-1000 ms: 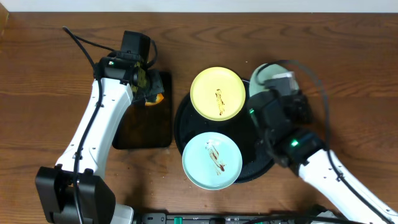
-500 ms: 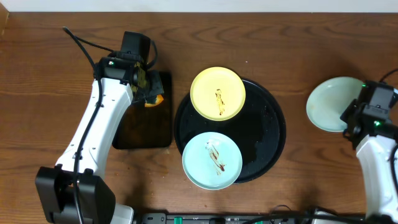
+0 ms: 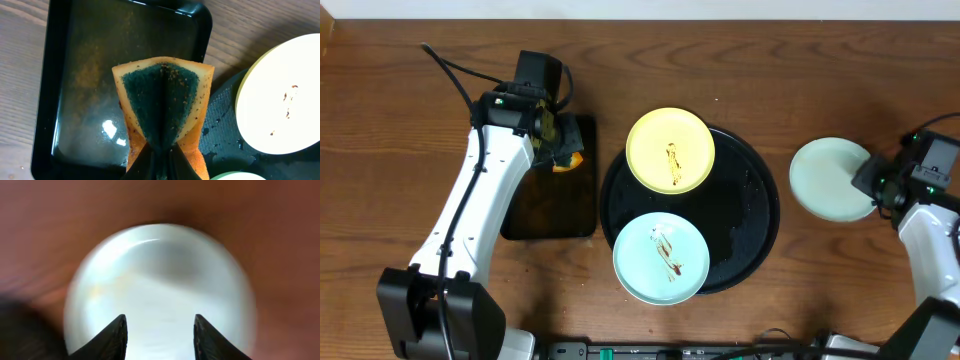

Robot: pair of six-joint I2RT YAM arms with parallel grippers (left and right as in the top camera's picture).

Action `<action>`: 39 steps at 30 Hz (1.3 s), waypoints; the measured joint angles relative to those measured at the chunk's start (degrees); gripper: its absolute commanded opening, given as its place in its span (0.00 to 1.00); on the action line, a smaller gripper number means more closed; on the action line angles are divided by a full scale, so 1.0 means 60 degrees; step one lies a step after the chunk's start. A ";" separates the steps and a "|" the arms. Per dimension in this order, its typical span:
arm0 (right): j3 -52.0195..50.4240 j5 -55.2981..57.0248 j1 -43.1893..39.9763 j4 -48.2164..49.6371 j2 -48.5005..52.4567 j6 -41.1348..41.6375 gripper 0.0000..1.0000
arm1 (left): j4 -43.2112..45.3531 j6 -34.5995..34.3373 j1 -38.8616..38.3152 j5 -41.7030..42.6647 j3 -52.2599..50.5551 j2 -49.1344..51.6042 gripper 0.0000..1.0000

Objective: Clean dirty plates on tray and stack at the side
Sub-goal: 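Lift the pale green plate with right gripper and set it right of tray, then grip the yellow plate rim with right gripper to hold it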

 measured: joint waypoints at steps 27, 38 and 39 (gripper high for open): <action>0.0036 -0.0849 0.6167 0.3865 0.3690 0.1468 0.22 | 0.1457 0.0754 -0.1934 0.1126 -0.0131 0.0634 0.07; 0.0069 -0.0750 0.6098 0.3523 0.3676 0.2200 0.01 | 0.1479 0.0758 -0.2466 0.1191 -0.0146 0.0914 0.07; 0.0073 -0.0696 0.6047 0.3111 0.3523 0.2197 0.01 | 0.1483 0.0758 -0.2466 0.1191 -0.0146 0.0914 0.07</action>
